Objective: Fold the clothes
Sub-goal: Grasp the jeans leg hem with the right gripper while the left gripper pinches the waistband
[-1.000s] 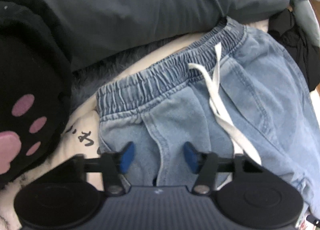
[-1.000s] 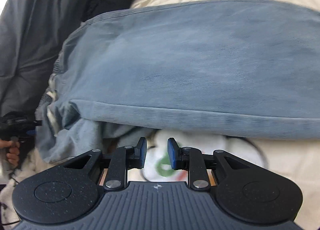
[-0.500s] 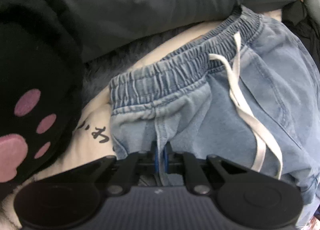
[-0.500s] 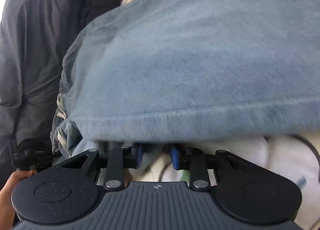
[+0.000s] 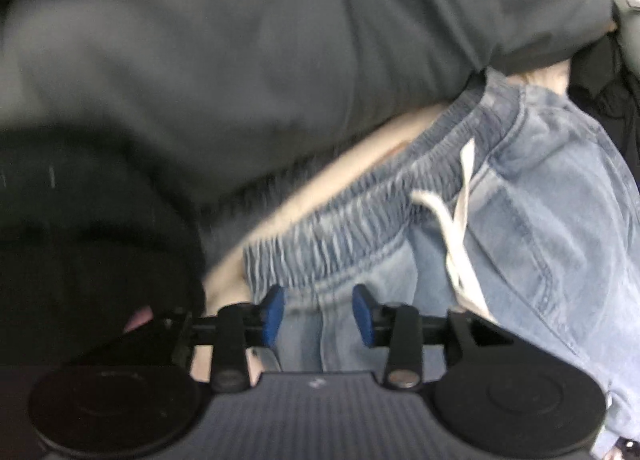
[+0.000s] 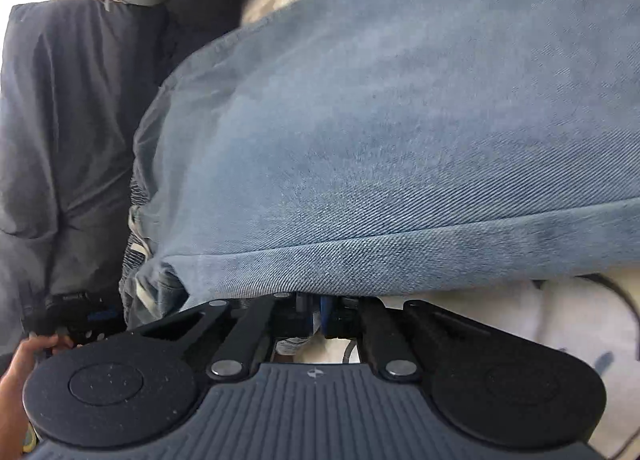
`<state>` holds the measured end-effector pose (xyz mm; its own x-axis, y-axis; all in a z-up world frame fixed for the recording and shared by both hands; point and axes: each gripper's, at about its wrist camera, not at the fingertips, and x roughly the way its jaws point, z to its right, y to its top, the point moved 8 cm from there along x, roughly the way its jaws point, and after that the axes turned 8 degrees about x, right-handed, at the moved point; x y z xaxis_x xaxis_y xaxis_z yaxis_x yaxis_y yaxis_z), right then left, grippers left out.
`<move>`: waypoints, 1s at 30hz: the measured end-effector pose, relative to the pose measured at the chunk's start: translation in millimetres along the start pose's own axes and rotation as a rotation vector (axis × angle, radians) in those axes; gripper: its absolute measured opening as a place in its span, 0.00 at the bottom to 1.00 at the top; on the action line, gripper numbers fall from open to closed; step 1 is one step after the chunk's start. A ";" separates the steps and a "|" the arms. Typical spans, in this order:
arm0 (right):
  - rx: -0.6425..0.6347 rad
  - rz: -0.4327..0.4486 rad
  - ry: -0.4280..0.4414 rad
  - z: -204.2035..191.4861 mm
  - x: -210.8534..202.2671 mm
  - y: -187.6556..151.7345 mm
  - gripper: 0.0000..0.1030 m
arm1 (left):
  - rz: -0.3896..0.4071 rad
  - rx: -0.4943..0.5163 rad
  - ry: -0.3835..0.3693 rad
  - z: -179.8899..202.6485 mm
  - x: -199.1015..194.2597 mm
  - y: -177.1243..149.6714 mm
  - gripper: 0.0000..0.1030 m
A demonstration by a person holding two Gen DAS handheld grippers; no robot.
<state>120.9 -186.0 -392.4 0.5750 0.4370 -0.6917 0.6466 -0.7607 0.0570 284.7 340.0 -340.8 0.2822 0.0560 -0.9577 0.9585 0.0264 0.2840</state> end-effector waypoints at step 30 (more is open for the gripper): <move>0.081 0.109 0.066 15.1 16.2 -6.5 0.26 | -0.031 0.198 0.059 20.0 71.3 -0.8 0.35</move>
<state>118.5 -181.2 -414.9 0.6733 0.3783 -0.6352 0.5373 -0.8405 0.0689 304.9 324.0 -410.3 0.2552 0.1163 -0.9599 0.9576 -0.1674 0.2344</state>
